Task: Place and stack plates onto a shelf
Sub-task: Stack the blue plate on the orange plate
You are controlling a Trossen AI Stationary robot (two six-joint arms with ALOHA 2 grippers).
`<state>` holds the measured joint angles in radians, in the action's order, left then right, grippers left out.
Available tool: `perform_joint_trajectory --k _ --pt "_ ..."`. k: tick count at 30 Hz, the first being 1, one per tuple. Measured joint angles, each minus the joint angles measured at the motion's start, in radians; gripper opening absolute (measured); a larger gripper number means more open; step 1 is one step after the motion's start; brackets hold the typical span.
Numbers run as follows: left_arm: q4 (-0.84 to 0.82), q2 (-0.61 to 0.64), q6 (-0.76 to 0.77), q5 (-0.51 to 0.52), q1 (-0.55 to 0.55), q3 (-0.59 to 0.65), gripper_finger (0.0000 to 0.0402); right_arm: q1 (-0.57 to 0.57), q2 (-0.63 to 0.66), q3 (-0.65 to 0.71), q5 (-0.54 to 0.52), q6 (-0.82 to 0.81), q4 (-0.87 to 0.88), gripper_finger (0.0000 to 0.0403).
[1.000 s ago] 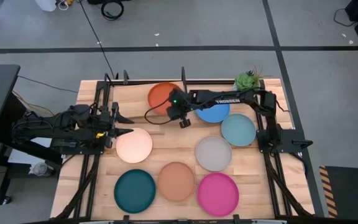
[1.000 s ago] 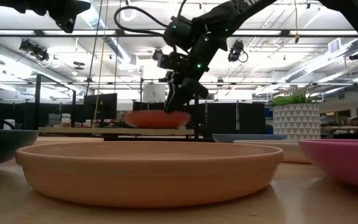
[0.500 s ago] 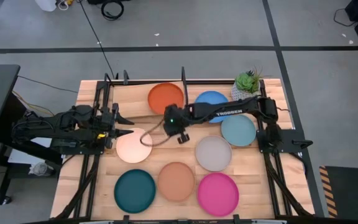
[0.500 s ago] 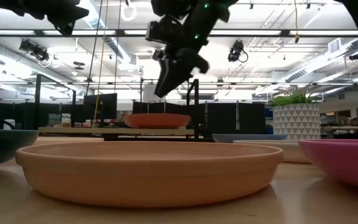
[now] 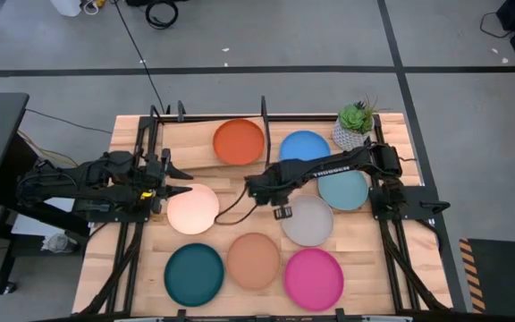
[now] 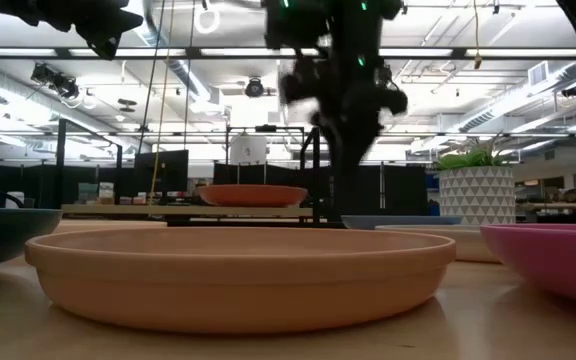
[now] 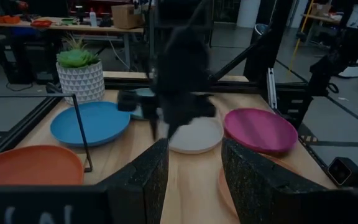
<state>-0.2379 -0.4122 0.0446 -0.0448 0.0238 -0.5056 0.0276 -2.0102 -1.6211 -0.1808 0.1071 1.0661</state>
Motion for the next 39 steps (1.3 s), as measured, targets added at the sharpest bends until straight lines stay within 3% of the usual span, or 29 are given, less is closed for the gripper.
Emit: perform_joint_trajectory --k 7,12,23,32,39 --pt "-0.014 0.000 0.023 0.000 0.000 0.000 0.0156 -0.025 0.002 0.113 -0.214 -0.173 0.091 0.0128" --pt "-0.024 0.000 0.022 0.000 0.000 0.000 0.0156 -0.037 0.002 0.202 -0.267 -0.213 0.081 0.0128" --pt "-0.041 0.000 0.022 0.000 0.000 0.000 0.0156 -0.106 0.045 0.324 -0.279 -0.238 0.048 0.0128" --pt "-0.052 0.000 0.023 0.000 0.000 0.000 0.0156 -0.153 0.222 0.509 -0.232 -0.173 -0.166 0.0128" --pt "-0.052 0.000 0.023 0.000 0.000 0.000 0.0156 -0.174 0.277 0.633 -0.217 -0.097 -0.313 0.0125"
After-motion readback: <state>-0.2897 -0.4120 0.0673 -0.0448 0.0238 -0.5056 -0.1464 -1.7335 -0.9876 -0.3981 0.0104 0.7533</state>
